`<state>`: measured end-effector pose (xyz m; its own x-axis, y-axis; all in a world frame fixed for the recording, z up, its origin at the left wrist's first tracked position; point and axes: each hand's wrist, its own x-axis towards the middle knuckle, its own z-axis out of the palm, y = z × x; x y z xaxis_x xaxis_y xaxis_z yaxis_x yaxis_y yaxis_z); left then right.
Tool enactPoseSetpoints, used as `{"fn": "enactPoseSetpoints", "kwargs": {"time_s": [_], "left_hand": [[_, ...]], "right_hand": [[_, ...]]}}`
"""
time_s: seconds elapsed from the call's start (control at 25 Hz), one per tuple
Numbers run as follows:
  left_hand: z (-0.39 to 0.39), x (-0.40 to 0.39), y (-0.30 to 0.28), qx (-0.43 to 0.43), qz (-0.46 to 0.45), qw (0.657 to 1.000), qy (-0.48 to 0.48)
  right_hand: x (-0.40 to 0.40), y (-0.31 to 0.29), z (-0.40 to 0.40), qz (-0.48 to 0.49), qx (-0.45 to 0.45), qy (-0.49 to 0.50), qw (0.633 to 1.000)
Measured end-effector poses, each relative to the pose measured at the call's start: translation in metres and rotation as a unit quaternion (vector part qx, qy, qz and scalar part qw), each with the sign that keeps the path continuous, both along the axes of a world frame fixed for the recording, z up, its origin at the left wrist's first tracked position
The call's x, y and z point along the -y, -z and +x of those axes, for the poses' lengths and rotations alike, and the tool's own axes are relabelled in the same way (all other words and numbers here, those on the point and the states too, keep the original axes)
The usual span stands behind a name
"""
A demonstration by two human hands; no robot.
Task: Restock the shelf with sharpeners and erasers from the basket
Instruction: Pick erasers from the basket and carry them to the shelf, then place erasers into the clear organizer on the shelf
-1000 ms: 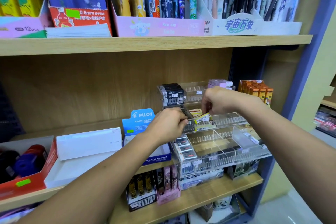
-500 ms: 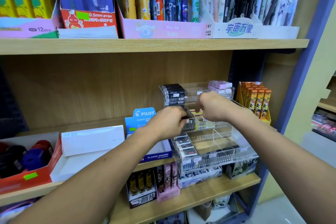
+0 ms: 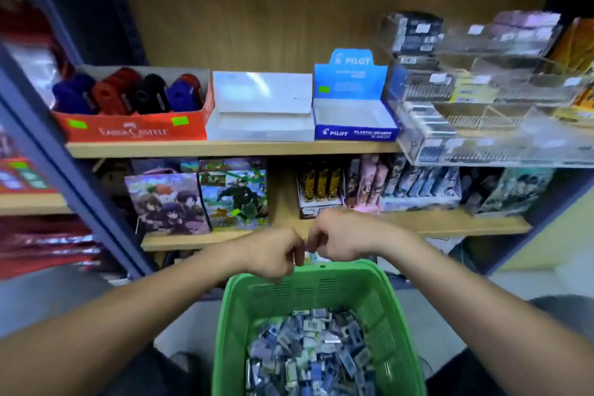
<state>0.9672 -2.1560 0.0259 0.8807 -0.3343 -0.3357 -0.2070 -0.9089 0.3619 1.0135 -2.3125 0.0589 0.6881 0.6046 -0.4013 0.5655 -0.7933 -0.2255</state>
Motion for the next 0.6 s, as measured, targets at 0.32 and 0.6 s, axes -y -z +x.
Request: {"fn": "enactPoseSetpoints", "kwargs": {"time_s": [0.32, 0.6], "left_hand": [[-0.003, -0.003, 0.191, -0.203, 0.013, 0.971, -0.129], [-0.030, -0.010, 0.309, -0.269, 0.012, 0.913, -0.306]], "right_hand": [[-0.018, 0.229, -0.009, -0.099, -0.157, 0.037, 0.982], [-0.004, 0.340, -0.029, -0.077, -0.208, 0.124, 0.967]]}}
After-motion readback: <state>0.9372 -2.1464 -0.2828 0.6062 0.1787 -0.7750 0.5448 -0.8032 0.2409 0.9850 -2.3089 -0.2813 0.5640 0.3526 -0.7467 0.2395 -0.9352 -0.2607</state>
